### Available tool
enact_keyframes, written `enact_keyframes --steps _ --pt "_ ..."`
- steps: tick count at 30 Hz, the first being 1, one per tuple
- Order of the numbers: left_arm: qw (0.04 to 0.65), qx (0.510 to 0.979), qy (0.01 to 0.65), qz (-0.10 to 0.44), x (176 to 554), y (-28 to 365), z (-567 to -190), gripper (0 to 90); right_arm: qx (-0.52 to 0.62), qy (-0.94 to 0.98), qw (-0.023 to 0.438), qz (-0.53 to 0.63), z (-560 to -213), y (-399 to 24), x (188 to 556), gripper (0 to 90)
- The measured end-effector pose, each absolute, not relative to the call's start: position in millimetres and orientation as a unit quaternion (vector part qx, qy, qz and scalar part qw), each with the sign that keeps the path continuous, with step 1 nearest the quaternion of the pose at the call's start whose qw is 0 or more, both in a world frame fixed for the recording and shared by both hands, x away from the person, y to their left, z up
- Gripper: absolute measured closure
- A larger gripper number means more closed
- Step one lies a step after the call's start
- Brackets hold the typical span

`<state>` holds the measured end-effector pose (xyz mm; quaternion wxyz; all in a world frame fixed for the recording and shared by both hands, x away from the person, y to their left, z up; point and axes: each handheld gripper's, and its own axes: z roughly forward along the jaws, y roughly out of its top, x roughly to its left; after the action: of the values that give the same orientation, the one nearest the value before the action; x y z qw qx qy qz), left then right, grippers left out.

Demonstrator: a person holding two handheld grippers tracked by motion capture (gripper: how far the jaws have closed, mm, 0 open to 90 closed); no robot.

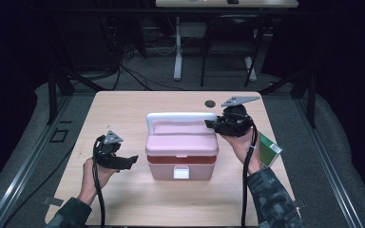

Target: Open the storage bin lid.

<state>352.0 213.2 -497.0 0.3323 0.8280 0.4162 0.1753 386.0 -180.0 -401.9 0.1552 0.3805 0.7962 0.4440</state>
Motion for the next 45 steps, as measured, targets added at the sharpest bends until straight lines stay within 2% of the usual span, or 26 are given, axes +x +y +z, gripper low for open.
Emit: enact_keyframes --steps 20,33,42,45 --pt "0.337 0.828 0.415 0.171 352.6 213.7 -497.6 15.3 0.398 0.789 0.140 0.446 -391.6 -180.9 399.9 69.1" --pt "0.367 0.821 0.408 0.160 350.2 212.4 -483.5 15.0 0.423 0.786 0.115 0.436 -385.8 -181.3 418.1 69.0" --pt "0.408 0.818 0.379 0.144 342.3 188.9 -461.1 15.8 0.423 0.783 0.123 0.439 -381.5 -180.9 422.0 69.0" --pt "0.412 0.818 0.375 0.143 343.4 179.1 -458.4 19.5 0.421 0.783 0.130 0.439 -379.9 -180.2 421.1 69.0"
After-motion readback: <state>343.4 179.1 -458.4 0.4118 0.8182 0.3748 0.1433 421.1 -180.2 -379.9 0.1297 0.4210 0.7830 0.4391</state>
